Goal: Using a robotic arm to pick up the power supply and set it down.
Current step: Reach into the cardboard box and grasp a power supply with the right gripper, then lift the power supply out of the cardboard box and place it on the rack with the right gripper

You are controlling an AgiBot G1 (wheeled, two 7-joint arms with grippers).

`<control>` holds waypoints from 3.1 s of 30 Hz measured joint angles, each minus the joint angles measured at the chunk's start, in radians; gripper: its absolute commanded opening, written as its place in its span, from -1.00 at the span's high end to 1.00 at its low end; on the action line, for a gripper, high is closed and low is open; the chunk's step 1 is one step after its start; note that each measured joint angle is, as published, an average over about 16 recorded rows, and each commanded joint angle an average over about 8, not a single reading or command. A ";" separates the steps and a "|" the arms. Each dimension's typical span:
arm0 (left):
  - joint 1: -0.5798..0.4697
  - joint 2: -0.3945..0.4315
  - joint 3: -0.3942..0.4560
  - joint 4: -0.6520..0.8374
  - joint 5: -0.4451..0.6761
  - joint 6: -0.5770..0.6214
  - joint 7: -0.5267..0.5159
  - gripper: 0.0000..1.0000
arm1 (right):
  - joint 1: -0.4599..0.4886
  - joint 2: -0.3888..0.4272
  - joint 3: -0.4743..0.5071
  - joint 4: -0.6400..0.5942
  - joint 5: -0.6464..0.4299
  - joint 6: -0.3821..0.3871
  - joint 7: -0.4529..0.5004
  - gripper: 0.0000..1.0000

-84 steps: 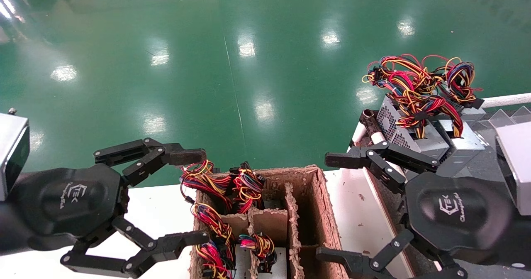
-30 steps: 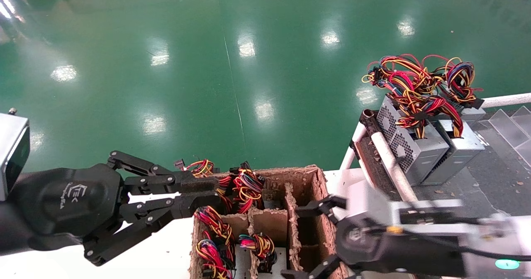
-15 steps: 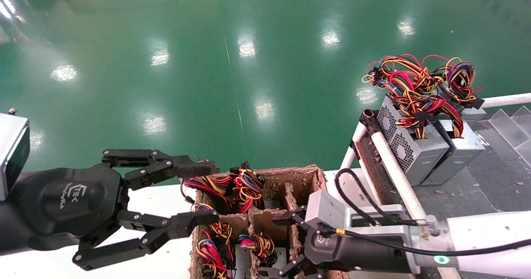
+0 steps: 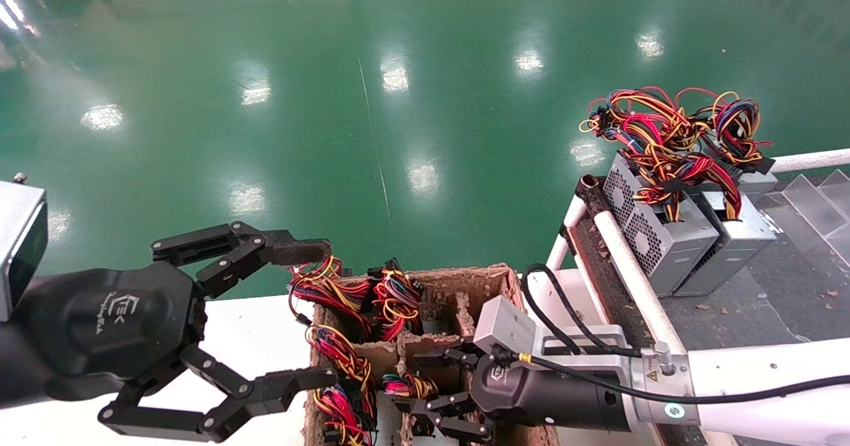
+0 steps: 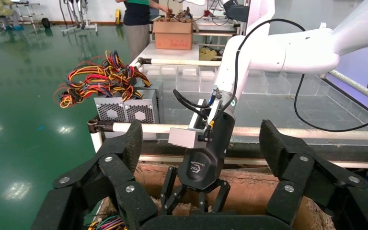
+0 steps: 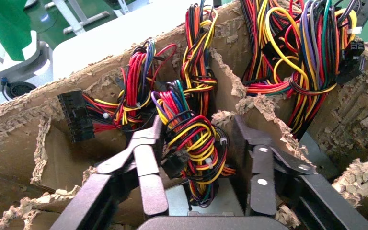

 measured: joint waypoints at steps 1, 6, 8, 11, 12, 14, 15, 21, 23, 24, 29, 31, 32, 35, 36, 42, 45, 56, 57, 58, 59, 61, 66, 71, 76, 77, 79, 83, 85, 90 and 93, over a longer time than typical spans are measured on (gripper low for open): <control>0.000 0.000 0.000 0.000 0.000 0.000 0.000 -1.00 | 0.000 -0.002 0.000 -0.004 0.000 0.000 -0.001 1.00; 0.000 0.000 0.000 0.000 0.000 0.000 0.000 -1.00 | 0.000 -0.011 -0.001 -0.021 0.003 -0.001 -0.008 1.00; 0.000 0.000 0.000 0.000 0.000 0.000 0.000 -1.00 | -0.001 -0.012 0.000 -0.025 0.006 -0.003 -0.012 1.00; 0.000 0.000 0.000 0.000 0.000 0.000 0.000 -1.00 | -0.002 -0.012 0.002 -0.029 0.013 -0.005 -0.017 1.00; 0.000 0.000 0.000 0.000 0.000 0.000 0.000 -1.00 | -0.003 -0.011 0.004 -0.029 0.016 -0.006 -0.019 1.00; 0.000 0.000 0.000 0.000 0.000 0.000 0.000 -1.00 | -0.004 -0.008 0.008 -0.028 0.023 -0.009 -0.023 1.00; 0.000 0.000 0.000 0.000 0.000 0.000 0.000 -1.00 | -0.005 -0.005 0.011 -0.027 0.027 -0.010 -0.025 1.00; 0.000 0.000 0.000 0.000 0.000 0.000 0.000 -1.00 | -0.004 0.032 0.044 0.003 0.069 -0.021 -0.034 1.00; 0.000 0.000 0.000 0.000 0.000 0.000 0.000 -1.00 | -0.003 0.054 0.062 0.021 0.091 -0.024 -0.035 1.00; 0.000 0.000 0.000 0.000 0.000 0.000 0.000 -1.00 | -0.002 0.066 0.073 0.032 0.104 -0.025 -0.036 1.00; 0.000 0.000 0.000 0.000 0.000 0.000 0.000 -1.00 | 0.003 0.139 0.145 0.086 0.190 -0.031 -0.037 1.00; 0.000 0.000 0.000 0.000 0.000 0.000 0.000 -1.00 | 0.008 0.172 0.183 0.105 0.235 -0.034 -0.037 1.00; 0.000 0.000 0.000 0.000 0.000 0.000 0.000 -1.00 | 0.011 0.190 0.202 0.113 0.258 -0.035 -0.037 1.00; 0.000 0.000 0.000 0.000 0.000 0.000 0.000 -1.00 | 0.021 0.239 0.262 0.131 0.324 -0.035 -0.042 1.00; 0.000 0.000 0.000 0.000 0.000 0.000 0.000 -1.00 | 0.026 0.254 0.281 0.134 0.344 -0.033 -0.044 1.00; 0.000 0.000 0.000 0.000 0.000 0.000 0.000 -1.00 | 0.073 0.337 0.382 0.124 0.429 -0.011 -0.056 1.00; 0.000 0.000 0.001 0.000 0.000 0.000 0.000 -1.00 | 0.106 0.376 0.421 0.104 0.441 0.009 -0.065 1.00; 0.000 0.000 0.001 0.000 0.000 0.000 0.000 -1.00 | 0.175 0.530 0.518 -0.007 0.378 0.116 -0.127 1.00; 0.000 0.000 0.001 0.000 0.000 0.000 0.000 -1.00 | 0.173 0.544 0.525 -0.018 0.370 0.125 -0.136 1.00; 0.000 0.000 0.001 0.000 0.000 0.000 0.000 -1.00 | 0.170 0.558 0.531 -0.030 0.361 0.134 -0.145 1.00; 0.000 0.000 0.001 0.000 0.000 0.000 0.000 -1.00 | 0.165 0.572 0.536 -0.042 0.352 0.142 -0.154 1.00; 0.000 0.000 0.001 0.000 0.000 0.000 0.000 -1.00 | 0.154 0.596 0.545 -0.067 0.334 0.155 -0.172 1.00; 0.000 0.000 0.001 0.000 -0.001 0.000 0.000 -1.00 | 0.116 0.643 0.551 -0.134 0.289 0.173 -0.213 1.00; 0.000 0.000 0.001 0.000 -0.001 0.000 0.000 -1.00 | 0.081 0.665 0.530 -0.206 0.243 0.161 -0.242 1.00; 0.000 0.000 0.001 0.000 -0.001 0.000 0.000 -1.00 | 0.062 0.661 0.496 -0.270 0.201 0.130 -0.263 1.00; 0.000 0.000 0.001 0.000 -0.001 0.000 0.000 -1.00 | 0.061 0.658 0.488 -0.280 0.194 0.123 -0.266 1.00; 0.000 0.000 0.001 0.000 -0.001 0.000 0.000 -1.00 | 0.061 0.649 0.473 -0.298 0.179 0.110 -0.271 1.00; 0.000 0.000 0.001 0.000 -0.001 0.000 0.000 -1.00 | 0.074 0.624 0.444 -0.321 0.149 0.089 -0.278 1.00; 0.000 0.000 0.001 0.000 -0.001 0.000 0.000 -1.00 | 0.087 0.608 0.431 -0.327 0.136 0.082 -0.277 1.00; 0.000 0.000 0.001 0.000 -0.001 0.000 0.001 -1.00 | 0.131 0.569 0.402 -0.331 0.103 0.075 -0.272 1.00; 0.000 0.000 0.001 0.000 -0.001 0.000 0.001 -1.00 | 0.161 0.545 0.385 -0.331 0.081 0.074 -0.265 1.00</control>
